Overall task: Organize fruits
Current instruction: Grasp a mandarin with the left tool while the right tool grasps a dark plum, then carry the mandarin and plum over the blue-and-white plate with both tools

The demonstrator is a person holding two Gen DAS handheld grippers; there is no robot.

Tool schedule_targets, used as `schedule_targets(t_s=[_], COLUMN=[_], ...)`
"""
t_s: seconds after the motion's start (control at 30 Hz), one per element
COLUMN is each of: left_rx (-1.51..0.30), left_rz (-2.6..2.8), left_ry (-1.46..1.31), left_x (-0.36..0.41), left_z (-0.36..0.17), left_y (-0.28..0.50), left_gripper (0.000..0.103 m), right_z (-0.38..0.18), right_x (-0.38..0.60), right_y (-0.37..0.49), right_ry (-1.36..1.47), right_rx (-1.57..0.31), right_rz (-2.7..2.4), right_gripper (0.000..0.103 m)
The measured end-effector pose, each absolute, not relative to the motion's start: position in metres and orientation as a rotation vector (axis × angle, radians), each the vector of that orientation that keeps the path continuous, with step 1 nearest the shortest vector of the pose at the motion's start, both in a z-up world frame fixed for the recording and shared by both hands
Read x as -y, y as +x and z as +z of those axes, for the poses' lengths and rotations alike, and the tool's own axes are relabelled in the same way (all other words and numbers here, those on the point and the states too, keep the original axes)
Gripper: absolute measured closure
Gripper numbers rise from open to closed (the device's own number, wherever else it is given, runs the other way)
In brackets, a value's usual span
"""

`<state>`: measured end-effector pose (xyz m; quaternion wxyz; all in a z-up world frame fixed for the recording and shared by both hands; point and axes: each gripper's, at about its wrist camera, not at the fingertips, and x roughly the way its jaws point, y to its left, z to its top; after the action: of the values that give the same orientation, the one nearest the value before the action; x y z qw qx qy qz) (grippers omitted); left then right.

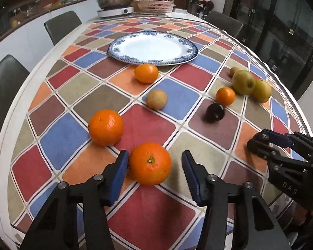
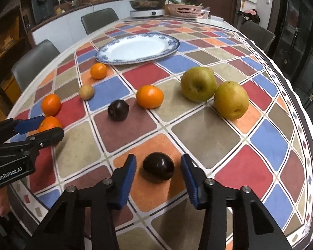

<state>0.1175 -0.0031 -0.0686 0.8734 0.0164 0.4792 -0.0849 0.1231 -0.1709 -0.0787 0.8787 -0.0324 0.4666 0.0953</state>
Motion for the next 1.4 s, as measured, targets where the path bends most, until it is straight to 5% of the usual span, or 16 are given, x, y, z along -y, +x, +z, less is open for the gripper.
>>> schedule_targets(t_s=[0.1,0.57,1.4], left_rx=[-0.999,-1.009,-0.786], left_rz=[-0.173,-0.203,-0.205], left_ry=[0.037,0.021,0.076], left_x=[0.002,0.006,0.008], left_z=[-0.071,-0.062,0.031], left_y=[0.119,0.123,0.183], left_gripper=[0.062,0.062,0.062], right_z=[-0.078,-0.065,0.021], right_x=[0.169,0.166,0.154], right_y=[0.124,0.130,0.205], right_ry=[-0.076,-0.093,-0.054], right_rx=[-0.967,-0.936,-0.787], right_rz=[0.202,0.252,0.397], right_gripper=[0.072,0.072,0.072])
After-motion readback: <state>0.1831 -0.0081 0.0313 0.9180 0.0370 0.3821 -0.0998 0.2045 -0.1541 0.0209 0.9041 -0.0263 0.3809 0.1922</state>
